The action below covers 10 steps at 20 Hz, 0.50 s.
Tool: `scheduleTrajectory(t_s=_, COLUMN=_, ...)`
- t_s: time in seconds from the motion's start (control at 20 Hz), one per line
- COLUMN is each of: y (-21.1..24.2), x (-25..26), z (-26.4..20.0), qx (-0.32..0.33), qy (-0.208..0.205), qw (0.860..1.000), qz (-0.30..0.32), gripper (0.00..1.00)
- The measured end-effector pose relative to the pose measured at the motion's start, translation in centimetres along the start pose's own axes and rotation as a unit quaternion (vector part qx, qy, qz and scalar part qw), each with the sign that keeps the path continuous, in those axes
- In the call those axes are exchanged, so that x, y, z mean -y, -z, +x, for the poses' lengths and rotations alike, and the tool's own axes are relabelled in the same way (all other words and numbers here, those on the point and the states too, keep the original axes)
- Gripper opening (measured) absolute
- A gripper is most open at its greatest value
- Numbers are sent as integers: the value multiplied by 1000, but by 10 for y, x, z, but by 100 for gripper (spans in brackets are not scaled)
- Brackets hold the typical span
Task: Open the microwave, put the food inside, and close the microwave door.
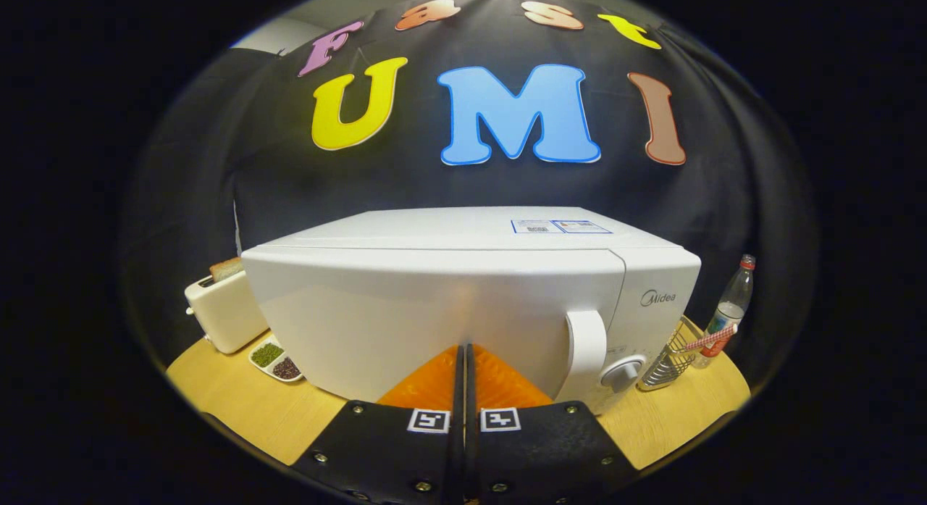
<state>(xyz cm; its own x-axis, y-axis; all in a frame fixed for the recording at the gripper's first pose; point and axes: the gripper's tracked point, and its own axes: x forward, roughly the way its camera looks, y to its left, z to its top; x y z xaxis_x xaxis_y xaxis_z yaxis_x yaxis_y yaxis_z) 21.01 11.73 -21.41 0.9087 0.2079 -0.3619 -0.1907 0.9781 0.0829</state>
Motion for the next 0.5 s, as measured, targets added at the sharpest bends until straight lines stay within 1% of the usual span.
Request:
scheduleTrajectory(t_s=0.25, y=-23, x=-7, z=-33, qx=33, qy=-3, qw=999, qz=-22, gripper=1)
scheduleTrajectory(t_s=0.5, y=-43, x=-11, z=-81, qx=63, qy=2, qw=998, qz=-18, gripper=1)
